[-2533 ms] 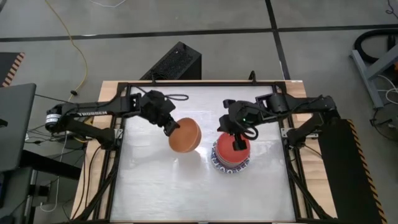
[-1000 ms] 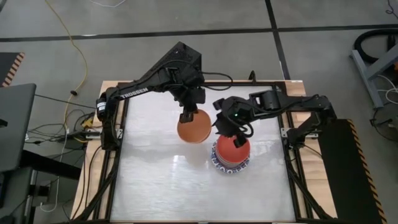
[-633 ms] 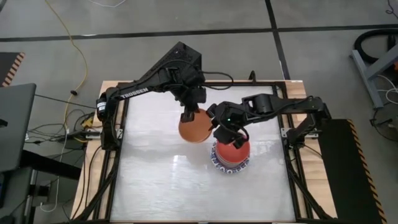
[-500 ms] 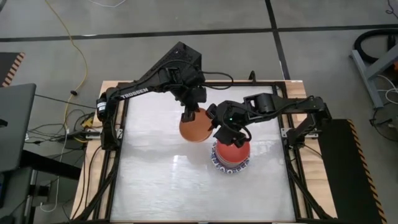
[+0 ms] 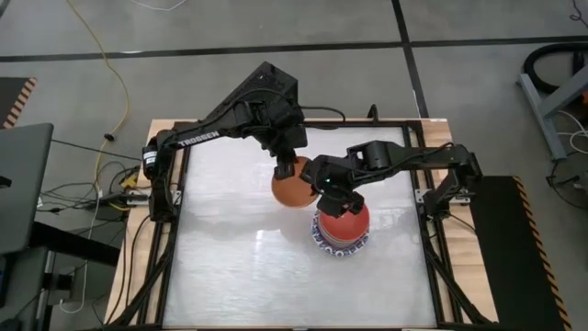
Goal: Nest bowls inside each other by size order
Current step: Stack the light orange bowl into the orange bowl
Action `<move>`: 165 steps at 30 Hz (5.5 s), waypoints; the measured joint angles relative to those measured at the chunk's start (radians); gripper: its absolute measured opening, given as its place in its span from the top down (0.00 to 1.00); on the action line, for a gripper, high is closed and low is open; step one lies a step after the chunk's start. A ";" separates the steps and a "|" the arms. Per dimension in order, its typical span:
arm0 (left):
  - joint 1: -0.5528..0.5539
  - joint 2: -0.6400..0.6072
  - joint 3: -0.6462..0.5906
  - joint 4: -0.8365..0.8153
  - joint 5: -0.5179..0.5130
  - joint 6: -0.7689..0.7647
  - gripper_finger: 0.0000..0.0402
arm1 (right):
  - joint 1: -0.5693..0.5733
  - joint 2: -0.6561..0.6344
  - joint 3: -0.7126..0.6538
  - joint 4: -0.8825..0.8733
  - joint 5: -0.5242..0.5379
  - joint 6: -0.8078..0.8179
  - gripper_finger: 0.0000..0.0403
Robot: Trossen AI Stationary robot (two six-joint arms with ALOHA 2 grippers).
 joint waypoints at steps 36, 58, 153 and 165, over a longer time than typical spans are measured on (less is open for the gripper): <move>-0.042 0.000 0.000 0.001 -0.112 -0.239 1.00 | 0.001 0.012 0.000 -0.178 0.108 -0.036 0.88; -0.051 -0.002 0.025 0.011 -0.042 0.021 0.58 | -0.024 0.011 -0.001 -0.190 0.101 0.052 0.97; 0.113 -0.969 -0.970 0.403 -0.094 -0.260 0.43 | 0.370 -0.207 -0.360 -0.084 0.180 1.208 0.97; 0.113 -0.969 -0.970 0.403 -0.089 -0.259 0.43 | 0.408 -0.185 -0.361 -0.020 0.177 1.310 0.97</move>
